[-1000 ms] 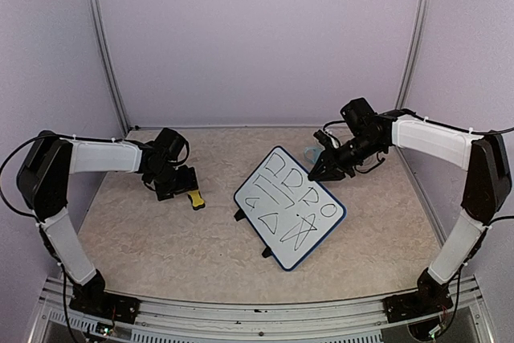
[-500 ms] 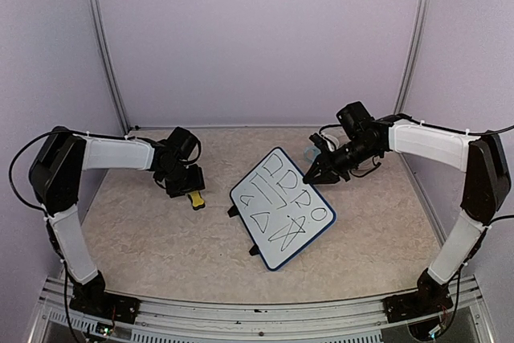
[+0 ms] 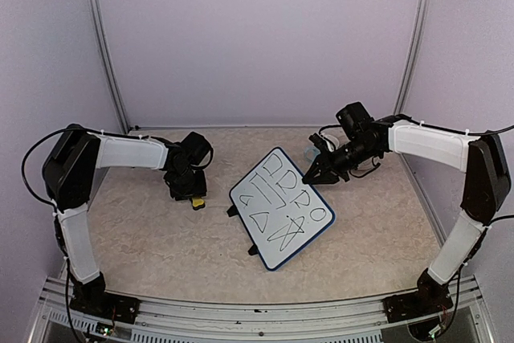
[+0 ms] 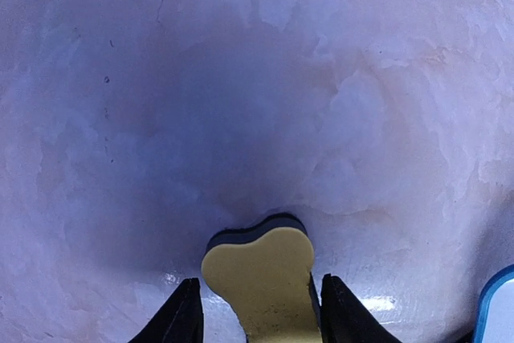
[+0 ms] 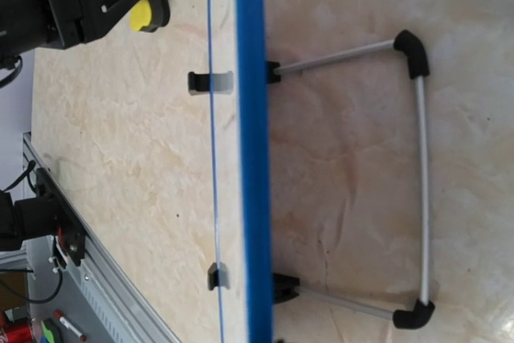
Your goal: Erase the whiteboard
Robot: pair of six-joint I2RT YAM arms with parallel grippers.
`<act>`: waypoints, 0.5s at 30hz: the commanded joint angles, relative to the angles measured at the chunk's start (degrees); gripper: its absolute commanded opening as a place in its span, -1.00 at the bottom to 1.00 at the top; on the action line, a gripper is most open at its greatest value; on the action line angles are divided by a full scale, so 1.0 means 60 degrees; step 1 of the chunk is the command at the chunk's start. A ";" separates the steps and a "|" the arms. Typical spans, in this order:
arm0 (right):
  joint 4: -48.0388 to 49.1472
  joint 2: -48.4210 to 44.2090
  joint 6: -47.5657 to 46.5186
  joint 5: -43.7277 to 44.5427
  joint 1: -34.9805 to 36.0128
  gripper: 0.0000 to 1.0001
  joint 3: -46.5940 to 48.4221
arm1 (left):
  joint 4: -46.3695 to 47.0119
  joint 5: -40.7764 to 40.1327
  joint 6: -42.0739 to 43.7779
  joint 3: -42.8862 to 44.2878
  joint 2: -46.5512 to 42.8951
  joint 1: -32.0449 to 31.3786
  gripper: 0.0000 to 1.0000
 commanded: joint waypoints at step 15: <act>0.0446 -0.0162 0.0380 -0.0156 0.0184 -0.89 -0.0484 | 0.0553 0.0527 0.1434 0.0358 -0.0346 -0.0002 -1.00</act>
